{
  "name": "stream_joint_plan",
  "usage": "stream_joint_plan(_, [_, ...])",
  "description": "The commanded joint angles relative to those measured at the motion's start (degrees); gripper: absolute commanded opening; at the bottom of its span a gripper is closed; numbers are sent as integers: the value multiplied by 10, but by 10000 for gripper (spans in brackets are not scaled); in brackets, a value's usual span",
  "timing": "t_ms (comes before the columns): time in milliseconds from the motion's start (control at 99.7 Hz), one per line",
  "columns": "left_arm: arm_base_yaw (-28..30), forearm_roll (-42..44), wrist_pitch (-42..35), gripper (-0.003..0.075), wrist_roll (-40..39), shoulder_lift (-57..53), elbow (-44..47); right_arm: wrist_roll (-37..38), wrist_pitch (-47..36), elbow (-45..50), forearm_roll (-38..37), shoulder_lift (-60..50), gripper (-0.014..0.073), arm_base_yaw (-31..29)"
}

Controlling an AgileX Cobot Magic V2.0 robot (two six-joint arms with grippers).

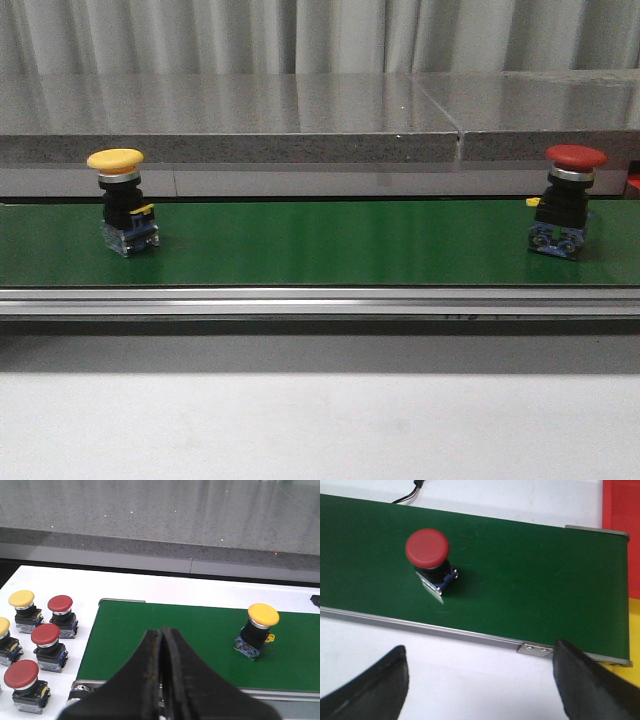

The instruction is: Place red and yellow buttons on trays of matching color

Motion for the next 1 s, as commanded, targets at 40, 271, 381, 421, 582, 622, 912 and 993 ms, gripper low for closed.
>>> stream_joint_plan(40, [1,-7,-43,-19,-5,3,-16,-2,-35,-22,4,10,643,1])
stream_joint_plan(271, [1,-7,-43,-19,-5,3,-16,-2,-35,-44,4,92,643,1])
stream_joint_plan(381, [1,-7,-43,-19,-5,3,-16,-2,-36,-73,4,147,643,1])
stream_joint_plan(421, [1,-7,-43,-19,-5,3,-16,-2,-37,-85,4,168,643,1])
stream_joint_plan(582, [1,-7,-43,-19,-5,3,-16,-2,-42,-128,4,239,643,1])
stream_joint_plan(622, [1,-7,-43,-19,-5,3,-16,-2,-45,-135,4,253,643,1])
stream_joint_plan(912, [1,-7,-43,-19,-5,3,-16,-2,-55,-178,0,349,510,-1])
stream_joint_plan(993, [1,-7,-43,-19,-5,3,-16,-2,-52,-183,0,361,362,-6])
